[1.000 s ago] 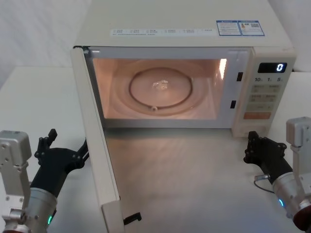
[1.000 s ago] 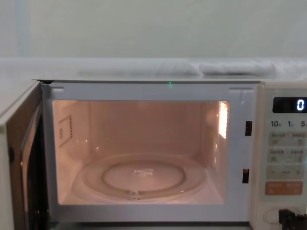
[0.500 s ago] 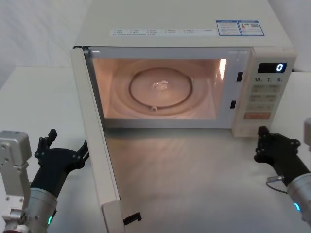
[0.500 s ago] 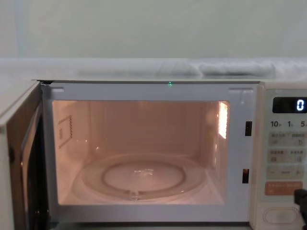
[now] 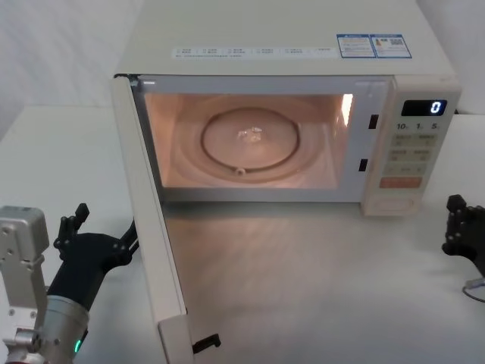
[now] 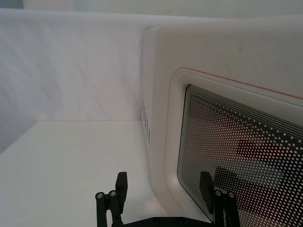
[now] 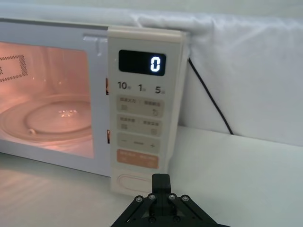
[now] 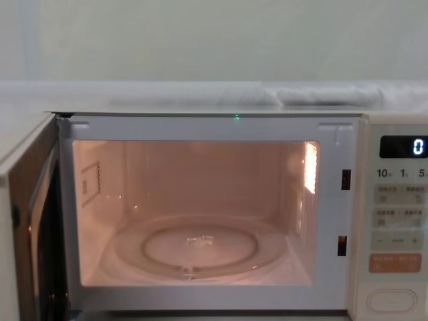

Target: Press the button to open the microwave door with one hand; close the microwave door with the other hand.

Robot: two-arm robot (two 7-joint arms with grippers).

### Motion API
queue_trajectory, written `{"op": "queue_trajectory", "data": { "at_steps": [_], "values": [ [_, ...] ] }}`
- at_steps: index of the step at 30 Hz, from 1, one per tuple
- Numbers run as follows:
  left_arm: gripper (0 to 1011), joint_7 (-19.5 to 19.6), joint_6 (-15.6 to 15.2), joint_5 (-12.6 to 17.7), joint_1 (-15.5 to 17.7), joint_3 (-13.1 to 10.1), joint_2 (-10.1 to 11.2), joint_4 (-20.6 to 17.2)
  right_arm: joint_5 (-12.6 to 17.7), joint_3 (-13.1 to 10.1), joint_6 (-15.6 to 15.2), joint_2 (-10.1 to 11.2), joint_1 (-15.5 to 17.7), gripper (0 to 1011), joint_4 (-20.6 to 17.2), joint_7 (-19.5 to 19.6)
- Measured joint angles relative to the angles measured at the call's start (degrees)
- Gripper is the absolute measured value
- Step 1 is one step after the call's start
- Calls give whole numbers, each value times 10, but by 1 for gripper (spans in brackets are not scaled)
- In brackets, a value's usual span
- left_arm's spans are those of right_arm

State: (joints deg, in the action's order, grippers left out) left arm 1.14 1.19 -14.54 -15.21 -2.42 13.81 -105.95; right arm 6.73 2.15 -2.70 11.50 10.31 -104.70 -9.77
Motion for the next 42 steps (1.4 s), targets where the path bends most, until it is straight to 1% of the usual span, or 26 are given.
{"op": "queue_trajectory", "data": {
  "at_steps": [1, 5, 7, 13, 18, 23, 31, 34, 36, 37, 39, 41, 42],
  "values": [
    [1001, 0, 0, 0, 0, 0, 0, 0, 6, -5, 3, 6, 1, 0, 0, -6],
    [1001, 0, 0, 0, 0, 0, 0, 0, 18, -12, 10, 15, 2, 0, 0, -18],
    [1001, 0, 0, 0, 0, 0, 0, 0, 31, -17, 16, 21, 2, 0, 5, -27],
    [1001, 0, 0, 0, 0, 0, 0, 0, 71, -27, 40, 25, -2, 0, 22, -43],
    [1001, 0, 0, 0, 0, 0, 0, 0, 93, -26, 54, 27, -4, 0, 30, -49],
    [1001, 0, 0, 0, 0, 0, 0, 0, 103, -23, 60, 32, -5, 0, 33, -51],
    [1001, 0, 0, 0, 0, 0, 0, 0, 103, -22, 60, 31, -5, 0, 33, -51],
    [1001, 0, 0, 0, 0, 0, 0, 0, 103, -22, 60, 31, -5, 50, 33, -51],
    [1001, 0, 0, 0, 0, 0, 0, 0, 102, -22, 59, 31, -5, 117, 33, -51],
    [1001, 0, 0, 0, 0, 0, 0, 0, 102, -22, 59, 31, -5, 129, 33, -51],
    [1001, 0, 0, 0, 0, 0, 0, 0, 102, -22, 59, 31, -5, 203, 33, -51],
    [1001, 0, 0, 0, 0, 0, 0, 0, 101, -22, 59, 30, -5, 239, 33, -51],
    [1001, 0, 0, 0, 0, 0, 0, 0, 101, -22, 59, 30, -5, 280, 33, -51]
  ]
}}
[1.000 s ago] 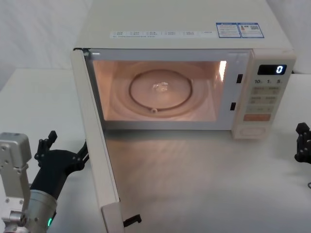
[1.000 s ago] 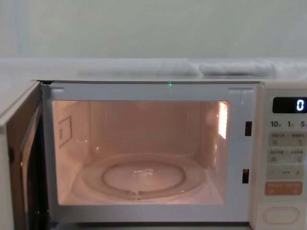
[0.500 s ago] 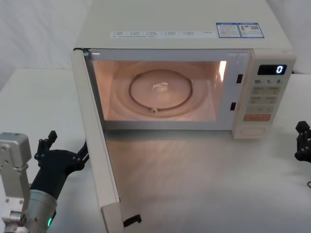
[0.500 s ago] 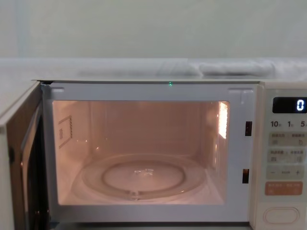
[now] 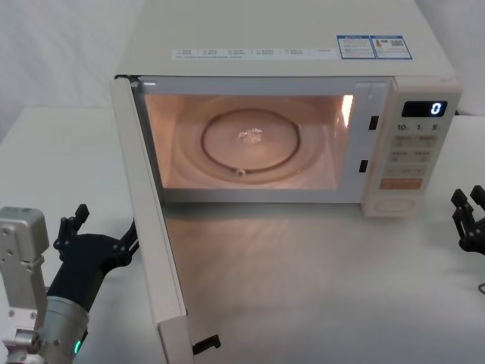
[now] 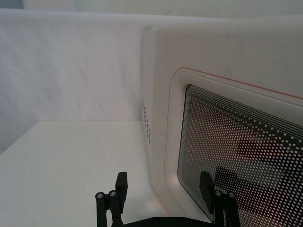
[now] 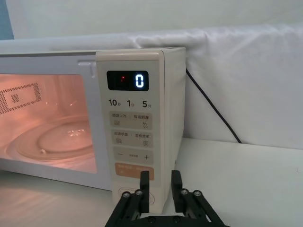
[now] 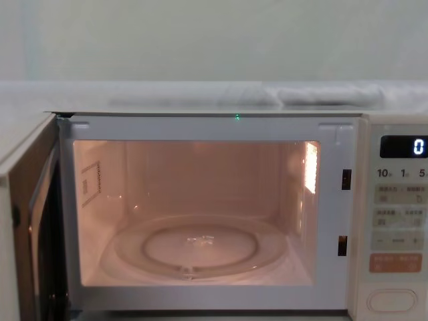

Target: Press the button to open the microwave door with one hand; close the microwave door with the other hand.

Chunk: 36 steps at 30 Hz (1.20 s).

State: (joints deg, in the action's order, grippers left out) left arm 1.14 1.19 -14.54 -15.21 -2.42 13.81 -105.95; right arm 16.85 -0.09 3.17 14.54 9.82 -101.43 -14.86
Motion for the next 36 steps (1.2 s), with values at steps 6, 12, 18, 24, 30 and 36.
{"op": "queue_trajectory", "data": {
  "at_steps": [6, 12, 18, 24, 30, 36],
  "values": [
    [1001, 0, 0, 0, 0, 0, 0, 0, -1, 0, 0, 0, 0, 478, 0, 0],
    [1001, 0, 0, 0, 0, 0, 0, 0, -1, 0, -1, 0, 0, 657, 0, 0],
    [1001, 0, 0, 0, 0, 0, 0, 0, -2, 0, -1, -1, 0, 835, 0, 1],
    [1001, 0, 0, 0, 0, 0, 0, 0, -2, 0, -1, -1, 0, 999, 0, 1],
    [1001, 0, 0, 0, 0, 0, 0, 0, -2, 0, -1, -1, 0, 1002, 0, 1],
    [1001, 0, 0, 0, 0, 0, 0, 0, -2, 0, -1, -1, 0, 1002, 0, 1]
  ]
}}
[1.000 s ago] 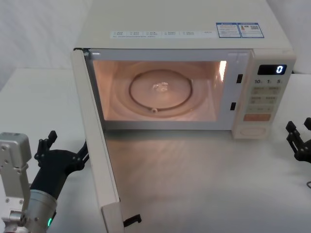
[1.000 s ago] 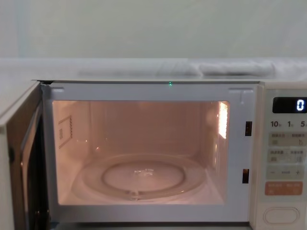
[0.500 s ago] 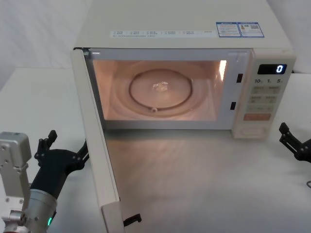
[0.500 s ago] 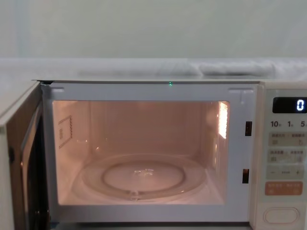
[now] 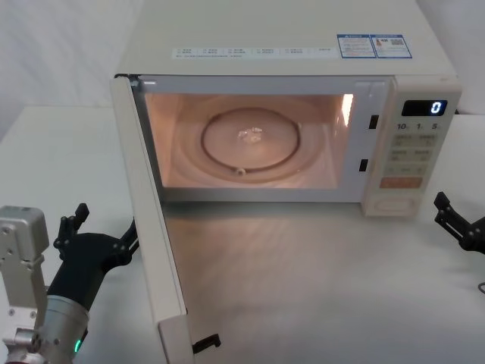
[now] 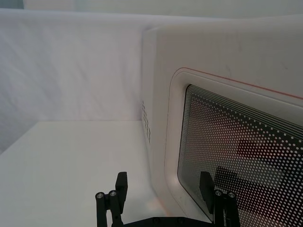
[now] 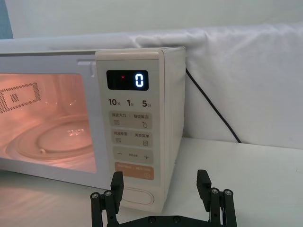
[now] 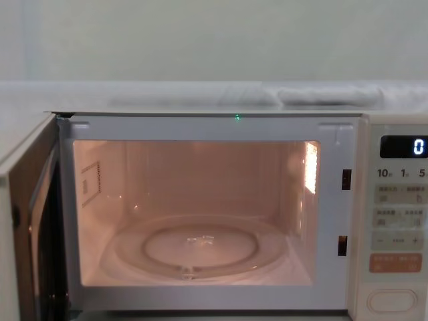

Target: Press the button to open the microwave door with one hand; close the microwave door with the other hand.

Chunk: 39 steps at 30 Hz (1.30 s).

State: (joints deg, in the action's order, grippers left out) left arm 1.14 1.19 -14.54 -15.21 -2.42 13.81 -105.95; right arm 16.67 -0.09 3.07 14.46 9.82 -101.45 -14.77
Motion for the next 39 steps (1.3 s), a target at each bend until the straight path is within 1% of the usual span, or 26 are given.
{"op": "queue_trajectory", "data": {
  "at_steps": [18, 20, 26, 28, 30, 34, 37, 39],
  "values": [
    [1001, 0, 0, 0, 0, 0, 0, 0, 0, 0, 0, 0, 0, 1002, 0, 0],
    [979, 0, 0, 0, 0, 0, 0, 0, 0, 0, 0, 0, 0, 1002, 0, 0],
    [847, 0, 0, 0, 0, 0, 0, 0, 0, 0, 0, 0, 0, 1002, 0, 0],
    [777, 0, 0, 0, 0, 0, 0, 0, 0, 0, 0, 0, 0, 1002, 0, 0],
    [739, 0, 0, 0, 0, 0, 0, 0, 0, 0, 0, 0, 0, 1002, 0, 0],
    [577, 0, 0, 0, 0, 0, 0, 0, 0, 0, 0, 0, 0, 1002, 0, 0],
    [502, 0, 0, 0, 0, 0, 0, 0, 0, 0, 0, 0, 0, 1002, 0, 0],
    [412, 0, 0, 0, 0, 0, 0, 0, 0, 0, 0, 0, 0, 1002, 0, 0]
  ]
}}
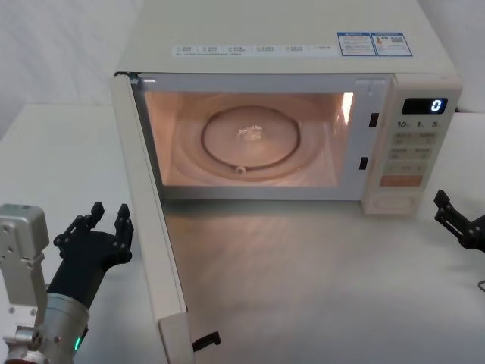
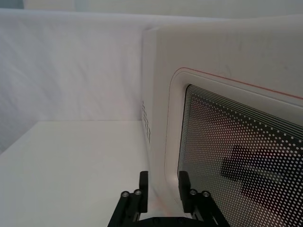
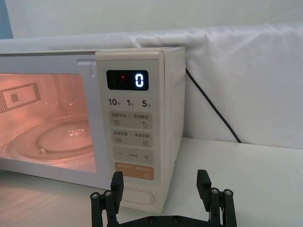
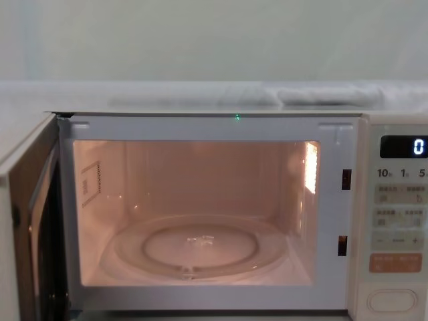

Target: Press the button to open the microwave door with one hand; close the microwave door with the other hand.

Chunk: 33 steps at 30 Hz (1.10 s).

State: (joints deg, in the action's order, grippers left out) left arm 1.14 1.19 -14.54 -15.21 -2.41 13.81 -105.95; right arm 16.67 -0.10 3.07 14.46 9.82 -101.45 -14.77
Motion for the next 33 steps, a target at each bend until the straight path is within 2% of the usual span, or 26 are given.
{"op": "queue_trajectory", "data": {
  "at_steps": [6, 7, 12, 14, 33],
  "values": [
    [210, 0, 0, 0, 0, 0, 0, 0, 0, 0, 0, 0, 0, 1002, 0, 0],
    [210, 0, 0, 0, 0, 0, 0, 0, 0, 0, 0, 0, 0, 1002, 0, 0],
    [34, 0, 0, 0, 0, 0, 0, 0, 0, 0, 0, 0, 0, 1002, 0, 0],
    [0, 0, 0, 0, 0, 0, 0, 0, 0, 0, 0, 0, 0, 1002, 0, 0],
    [0, 0, 0, 0, 0, 0, 0, 0, 0, 0, 0, 0, 0, 1002, 0, 0]
  ]
}}
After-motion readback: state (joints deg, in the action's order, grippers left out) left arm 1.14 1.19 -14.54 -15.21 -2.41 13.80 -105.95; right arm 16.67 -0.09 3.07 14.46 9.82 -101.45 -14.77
